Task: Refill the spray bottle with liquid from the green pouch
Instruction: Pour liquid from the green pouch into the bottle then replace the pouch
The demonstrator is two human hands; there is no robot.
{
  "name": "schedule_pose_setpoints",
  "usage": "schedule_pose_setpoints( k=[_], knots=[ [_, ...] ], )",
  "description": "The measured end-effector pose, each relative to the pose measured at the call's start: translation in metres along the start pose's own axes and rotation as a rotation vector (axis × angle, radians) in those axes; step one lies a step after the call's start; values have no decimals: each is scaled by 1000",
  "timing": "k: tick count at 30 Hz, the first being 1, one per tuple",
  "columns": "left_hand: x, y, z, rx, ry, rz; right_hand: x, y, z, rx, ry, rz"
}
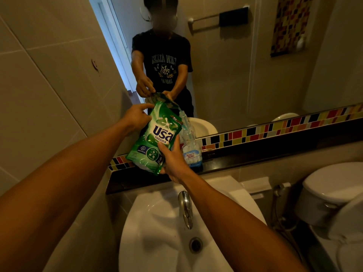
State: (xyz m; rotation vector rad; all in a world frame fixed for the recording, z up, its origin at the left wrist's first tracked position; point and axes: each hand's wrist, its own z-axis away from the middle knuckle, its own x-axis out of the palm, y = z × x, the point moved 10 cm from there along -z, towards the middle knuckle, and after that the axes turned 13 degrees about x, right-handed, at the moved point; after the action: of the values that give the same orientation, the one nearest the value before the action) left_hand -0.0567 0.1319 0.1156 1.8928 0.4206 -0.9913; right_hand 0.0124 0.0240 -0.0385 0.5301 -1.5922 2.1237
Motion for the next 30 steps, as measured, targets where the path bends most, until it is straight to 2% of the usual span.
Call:
schedule_pose_setpoints(
  k=[30],
  knots=[
    [7,-5,8,-13,6,68,-8,0,0,-34,12,19]
  ],
)
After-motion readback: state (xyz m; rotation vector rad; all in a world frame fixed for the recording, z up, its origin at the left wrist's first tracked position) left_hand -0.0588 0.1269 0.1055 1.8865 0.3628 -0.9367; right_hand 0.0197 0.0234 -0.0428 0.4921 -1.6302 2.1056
